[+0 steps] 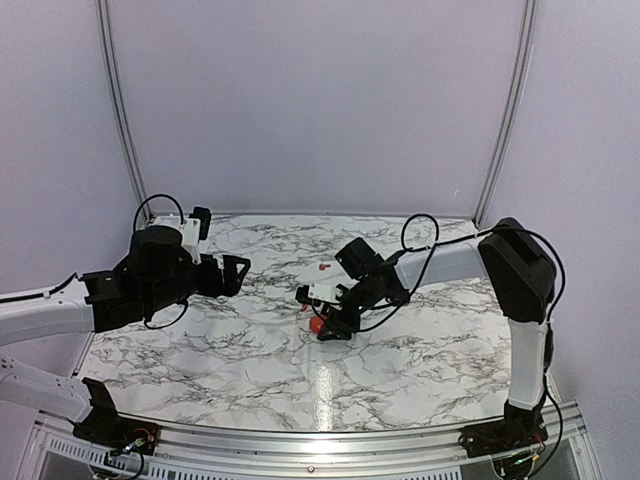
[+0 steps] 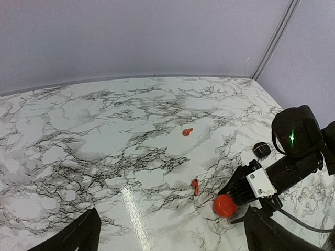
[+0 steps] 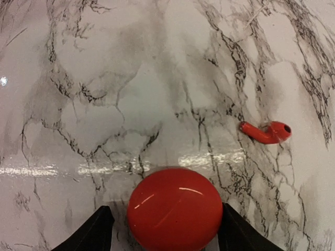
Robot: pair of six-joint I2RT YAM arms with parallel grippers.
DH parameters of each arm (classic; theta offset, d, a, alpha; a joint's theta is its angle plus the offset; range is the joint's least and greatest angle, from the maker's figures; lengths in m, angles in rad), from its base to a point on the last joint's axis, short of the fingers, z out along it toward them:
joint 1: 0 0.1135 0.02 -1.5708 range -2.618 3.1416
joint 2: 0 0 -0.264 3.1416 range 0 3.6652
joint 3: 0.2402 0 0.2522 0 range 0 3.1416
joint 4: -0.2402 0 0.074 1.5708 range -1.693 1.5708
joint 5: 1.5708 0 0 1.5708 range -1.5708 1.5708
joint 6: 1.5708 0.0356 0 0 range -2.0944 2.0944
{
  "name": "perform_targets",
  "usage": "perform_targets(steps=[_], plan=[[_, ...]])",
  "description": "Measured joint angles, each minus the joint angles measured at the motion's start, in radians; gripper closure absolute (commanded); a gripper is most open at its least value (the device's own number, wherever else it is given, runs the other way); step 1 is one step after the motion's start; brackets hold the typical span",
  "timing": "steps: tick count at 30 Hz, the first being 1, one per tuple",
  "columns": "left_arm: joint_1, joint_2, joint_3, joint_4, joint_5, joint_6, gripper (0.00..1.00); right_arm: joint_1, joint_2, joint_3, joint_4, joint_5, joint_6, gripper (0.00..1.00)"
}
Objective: Insert the wireless bluetooth earbuds into the charging case
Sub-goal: Move the charging case to the center of the board, then pick up the charging case from the center of the board.
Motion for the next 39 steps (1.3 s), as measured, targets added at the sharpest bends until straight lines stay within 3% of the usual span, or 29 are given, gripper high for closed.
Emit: perform_targets(steps=[13,24,39], plan=[[0.008,0.0,-0.001,0.002,0.022,-0.015,0.01,0.077,-0.096,-0.118,-0.011,0.019,0.055,0.25],[0.01,-0.002,-0.002,0.002,0.029,-0.022,0.01,0.088,-0.071,-0.088,-0.011,0.023,0.038,0.27],[0.038,-0.007,-0.026,0.007,0.065,-0.049,0.01,0.077,-0.049,-0.063,-0.007,0.009,0.027,0.51]])
